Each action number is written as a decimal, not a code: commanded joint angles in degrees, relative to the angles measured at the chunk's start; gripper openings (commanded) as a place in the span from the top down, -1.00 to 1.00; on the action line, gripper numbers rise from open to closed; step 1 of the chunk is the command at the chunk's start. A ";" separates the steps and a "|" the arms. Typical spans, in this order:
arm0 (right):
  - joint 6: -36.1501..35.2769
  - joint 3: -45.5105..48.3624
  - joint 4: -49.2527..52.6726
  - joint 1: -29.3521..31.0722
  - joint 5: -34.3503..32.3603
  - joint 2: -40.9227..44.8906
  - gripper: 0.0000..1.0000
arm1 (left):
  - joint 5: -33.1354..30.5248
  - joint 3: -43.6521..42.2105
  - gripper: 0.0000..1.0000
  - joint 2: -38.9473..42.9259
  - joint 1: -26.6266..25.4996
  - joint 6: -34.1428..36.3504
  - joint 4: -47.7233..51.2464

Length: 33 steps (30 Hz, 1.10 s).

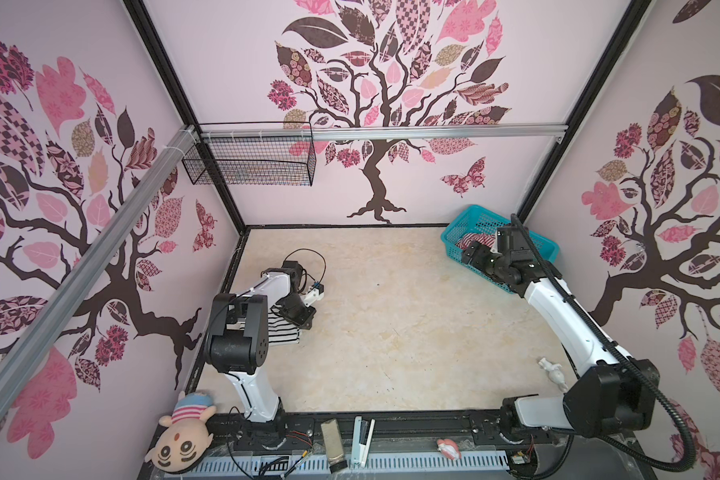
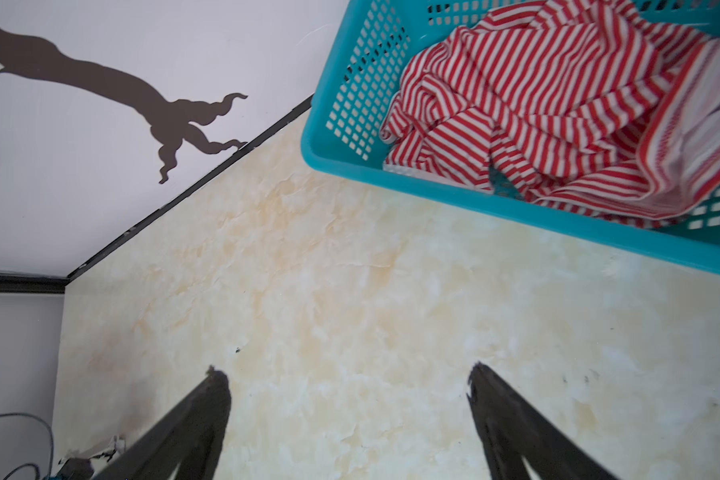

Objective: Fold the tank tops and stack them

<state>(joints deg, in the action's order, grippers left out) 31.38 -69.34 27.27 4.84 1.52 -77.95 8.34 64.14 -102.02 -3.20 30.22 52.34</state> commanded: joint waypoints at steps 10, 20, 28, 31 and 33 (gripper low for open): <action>-2.89 -13.88 4.31 -12.40 2.13 -11.71 -0.87 | -3.24 -0.39 0.53 3.31 9.00 4.54 -0.83; -2.11 -28.67 9.84 -19.76 -1.65 -30.88 -0.89 | -4.50 -0.46 0.53 3.83 9.16 4.78 -0.92; -2.02 -39.48 12.99 -22.44 0.11 -42.69 -0.91 | -6.25 -0.43 0.53 4.54 9.44 5.04 -0.98; -2.11 -43.68 15.00 -22.51 -1.06 -46.66 -0.91 | -5.56 0.39 0.52 4.55 9.44 4.39 -0.67; -2.12 -46.06 16.40 -22.51 -2.26 -48.94 -0.91 | -5.38 1.10 0.52 4.55 9.44 3.46 -0.69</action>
<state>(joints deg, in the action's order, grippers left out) 29.52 -111.55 39.44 -18.02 1.08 -123.59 2.68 63.31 -98.61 6.00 34.39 51.81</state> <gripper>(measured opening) 0.956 0.237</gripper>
